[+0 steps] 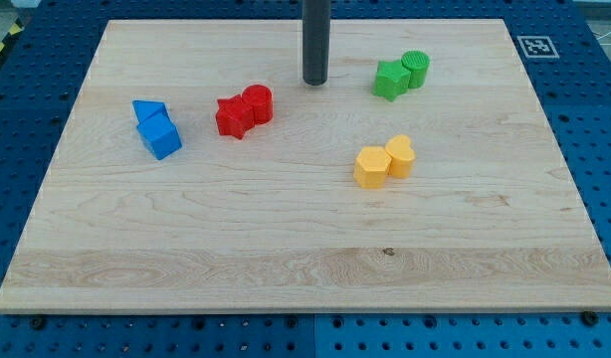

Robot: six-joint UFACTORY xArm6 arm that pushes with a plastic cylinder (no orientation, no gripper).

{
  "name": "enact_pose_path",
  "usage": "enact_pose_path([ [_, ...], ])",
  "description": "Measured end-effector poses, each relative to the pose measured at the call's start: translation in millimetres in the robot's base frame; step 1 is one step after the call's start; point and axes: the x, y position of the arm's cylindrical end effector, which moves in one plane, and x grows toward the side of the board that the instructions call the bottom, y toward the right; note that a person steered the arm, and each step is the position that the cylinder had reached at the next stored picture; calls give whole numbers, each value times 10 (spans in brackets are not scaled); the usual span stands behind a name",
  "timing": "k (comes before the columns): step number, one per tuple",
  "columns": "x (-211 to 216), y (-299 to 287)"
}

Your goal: Push the blue cube and blue triangel a bit up

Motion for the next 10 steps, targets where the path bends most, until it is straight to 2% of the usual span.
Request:
enact_pose_path([
  [1,19,0],
  [2,827,-66],
  [3,1034,-111],
  [4,1066,-322],
  [5,1276,-895],
  [7,1620,-1529],
  [8,1620,-1699],
  [10,1061,-1862],
])
